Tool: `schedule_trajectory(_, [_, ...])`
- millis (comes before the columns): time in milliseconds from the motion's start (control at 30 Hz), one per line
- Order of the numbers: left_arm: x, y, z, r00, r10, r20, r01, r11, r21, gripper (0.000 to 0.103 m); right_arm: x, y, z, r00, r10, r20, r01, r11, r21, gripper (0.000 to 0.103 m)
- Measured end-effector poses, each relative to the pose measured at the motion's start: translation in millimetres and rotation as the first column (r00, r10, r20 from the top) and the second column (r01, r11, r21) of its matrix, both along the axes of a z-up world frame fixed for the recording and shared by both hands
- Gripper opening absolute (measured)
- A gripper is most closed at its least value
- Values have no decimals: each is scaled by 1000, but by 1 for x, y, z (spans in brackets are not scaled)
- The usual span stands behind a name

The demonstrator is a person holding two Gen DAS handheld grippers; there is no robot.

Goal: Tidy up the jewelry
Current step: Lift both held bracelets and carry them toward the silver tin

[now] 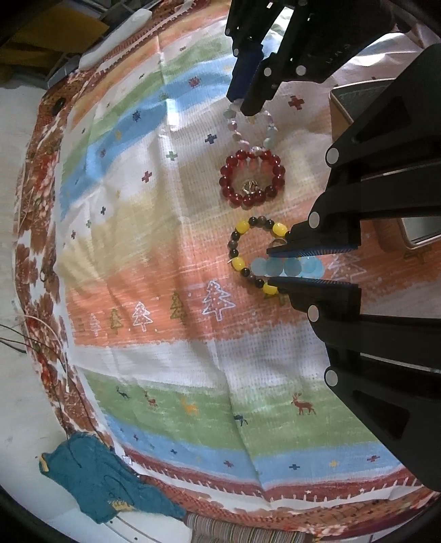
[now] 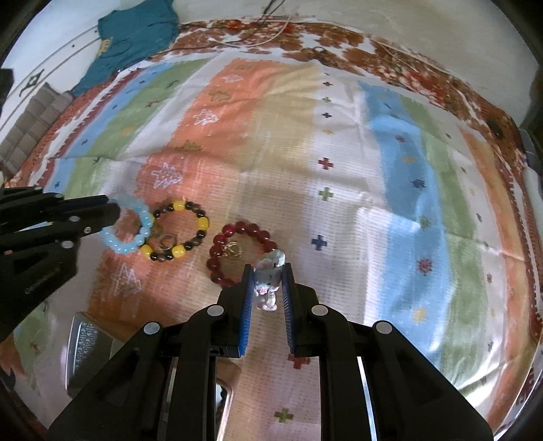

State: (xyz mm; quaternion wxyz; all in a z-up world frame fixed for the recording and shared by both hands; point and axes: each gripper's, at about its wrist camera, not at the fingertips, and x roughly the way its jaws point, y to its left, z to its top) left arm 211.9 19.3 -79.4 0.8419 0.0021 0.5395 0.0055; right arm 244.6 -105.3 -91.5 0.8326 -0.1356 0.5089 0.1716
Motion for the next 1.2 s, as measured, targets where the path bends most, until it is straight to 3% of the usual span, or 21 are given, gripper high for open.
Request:
schedule_trajectory(367, [-17,-4,25,998,8,60,-7,1000,-7,11,-7,-16,15,996,-66,65,64,997,34,17])
schedule_trajectory(1200, [-67,-19,68,987,-15,162,25,998,-60,11,-58,-15,50,987,-13,162,4,998,61,17])
